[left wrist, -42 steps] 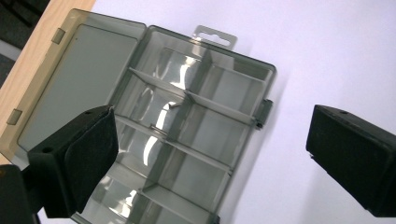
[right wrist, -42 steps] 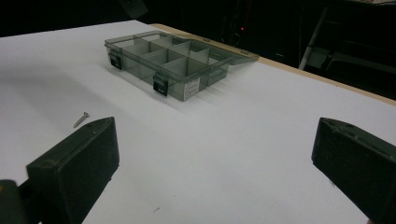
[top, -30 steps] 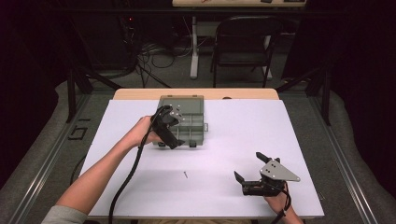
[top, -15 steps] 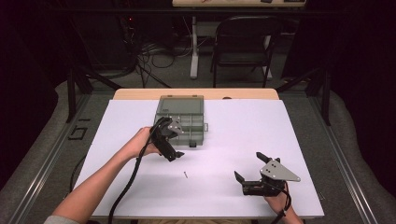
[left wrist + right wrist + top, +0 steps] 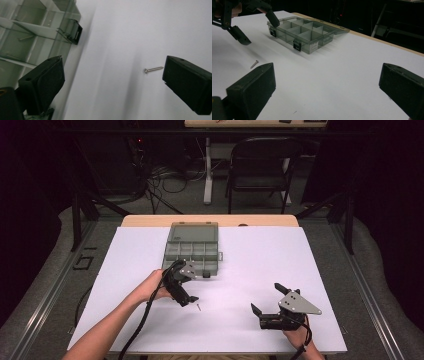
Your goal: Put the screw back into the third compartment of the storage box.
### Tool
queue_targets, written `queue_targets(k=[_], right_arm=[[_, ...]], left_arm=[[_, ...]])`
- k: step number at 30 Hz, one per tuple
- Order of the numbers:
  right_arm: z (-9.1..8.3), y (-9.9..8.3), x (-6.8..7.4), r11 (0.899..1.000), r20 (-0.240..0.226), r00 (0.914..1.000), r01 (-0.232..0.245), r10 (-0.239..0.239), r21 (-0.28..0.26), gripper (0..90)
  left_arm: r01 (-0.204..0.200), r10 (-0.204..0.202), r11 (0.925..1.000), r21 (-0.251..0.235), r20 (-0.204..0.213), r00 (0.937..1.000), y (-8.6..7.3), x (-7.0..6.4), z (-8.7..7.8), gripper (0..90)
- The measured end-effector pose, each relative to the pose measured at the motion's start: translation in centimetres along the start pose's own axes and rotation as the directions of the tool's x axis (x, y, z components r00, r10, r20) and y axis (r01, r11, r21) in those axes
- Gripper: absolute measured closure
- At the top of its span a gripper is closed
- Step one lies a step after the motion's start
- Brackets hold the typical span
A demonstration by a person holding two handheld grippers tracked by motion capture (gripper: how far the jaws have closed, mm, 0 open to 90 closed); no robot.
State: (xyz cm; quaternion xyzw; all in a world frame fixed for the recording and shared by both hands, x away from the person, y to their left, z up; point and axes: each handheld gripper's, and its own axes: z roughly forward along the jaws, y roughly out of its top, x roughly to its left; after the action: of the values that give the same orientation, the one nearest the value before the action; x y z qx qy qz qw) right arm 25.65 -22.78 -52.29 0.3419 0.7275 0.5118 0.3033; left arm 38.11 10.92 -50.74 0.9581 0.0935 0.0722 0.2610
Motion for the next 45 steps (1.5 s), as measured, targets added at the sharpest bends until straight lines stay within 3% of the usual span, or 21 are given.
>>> queue_targets(k=[10, 15, 18, 20, 22, 25, 26, 28, 29, 33, 37, 40, 41, 43, 45], right_arm=[[-0.1, 0.0, 0.0, 1.0, 0.001, 1.0, 0.0, 0.0, 0.003, 0.2], [0.0, 0.0, 0.0, 1.0, 0.0, 1.0, -0.002, 0.002, 0.002, 0.2], [0.0, 0.0, 0.0, 1.0, 0.0, 1.0, -0.003, 0.003, 0.003, 0.2], [0.0, 0.0, 0.0, 1.0, -0.001, 1.0, -0.002, 0.002, 0.003, 0.2], [0.0, 0.0, 0.0, 1.0, -0.002, 1.0, -0.001, 0.001, 0.003, 0.2], [0.0, 0.0, 0.0, 1.0, -0.005, 1.0, -0.004, 0.004, 0.0, 0.2], [0.0, 0.0, 0.0, 1.0, -0.006, 1.0, -0.003, 0.003, 0.0, 0.2], [0.0, 0.0, 0.0, 1.0, -0.006, 1.0, -0.004, 0.004, -0.001, 0.2], [0.0, 0.0, 0.0, 1.0, -0.005, 1.0, -0.007, 0.007, -0.001, 0.2], [0.0, 0.0, 0.0, 1.0, -0.004, 1.0, -0.006, 0.006, 0.0, 0.2], [0.0, 0.0, 0.0, 1.0, -0.001, 1.0, -0.005, 0.005, 0.001, 0.2], [0.0, 0.0, 0.0, 1.0, -0.002, 1.0, -0.005, 0.005, 0.001, 0.2], [0.0, 0.0, 0.0, 1.0, -0.002, 1.0, -0.005, 0.005, 0.001, 0.2], [0.0, 0.0, 0.0, 1.0, -0.002, 1.0, -0.004, 0.004, 0.002, 0.2], [0.0, 0.0, 0.0, 1.0, -0.003, 1.0, -0.005, 0.005, 0.001, 0.2]], left_arm=[[-0.025, 0.024, 0.9997, 0.007, 0.057, 0.9981, -0.2, -1.2, 1.5, 14.5], [-0.053, 0.052, 0.9986, 0.004, 0.093, 0.9943, -0.2, -1.5, 2.0, 31.7], [-0.068, 0.067, 0.9976, 0.01, 0.117, 0.9909, -0.3, -1.7, 2.4, 36.6], [-0.079, 0.078, 0.9969, 0.005, 0.13, 0.9885, -0.3, -1.8, 2.6, 47.3], [-0.091, 0.09, 0.9958, 0.0, 0.173, 0.9809, -0.3, -1.8, 2.7, 51.3], [-0.114, 0.111, 0.9934, 0.005, 0.19, 0.9755, -0.4, -2.1, 3.2, 63.2], [-0.125, 0.118, 0.992, 0.019, 0.212, 0.9701, -0.4, -2.0, 3.2, 66.0], [-0.128, 0.124, 0.9917, 0.009, 0.197, 0.9725, -0.5, -2.1, 3.2, 67.3], [-0.123, 0.118, 0.9923, 0.011, 0.201, 0.9724, -0.6, -2.1, 3.2, 72.5], [-0.127, 0.123, 0.9918, 0.007, 0.206, 0.9707, -0.7, -2.1, 3.2, 77.8], [-0.139, 0.134, 0.9903, 0.011, 0.209, 0.9688, -0.8, -2.3, 3.1, 88.6], [-0.146, 0.139, 0.9891, 0.018, 0.213, 0.967, -0.8, -2.2, 3.0, 89.9], [-0.146, 0.136, 0.989, 0.023, 0.239, 0.9614, -0.8, -2.1, 2.9, 89.9], [-0.142, 0.136, 0.9896, 0.018, 0.204, 0.9696, -0.8, -2.3, 3.0, 89.8], [-0.142, 0.137, 0.9897, 0.015, 0.2, 0.9702, -0.8, -2.2, 3.0, 88.7]])
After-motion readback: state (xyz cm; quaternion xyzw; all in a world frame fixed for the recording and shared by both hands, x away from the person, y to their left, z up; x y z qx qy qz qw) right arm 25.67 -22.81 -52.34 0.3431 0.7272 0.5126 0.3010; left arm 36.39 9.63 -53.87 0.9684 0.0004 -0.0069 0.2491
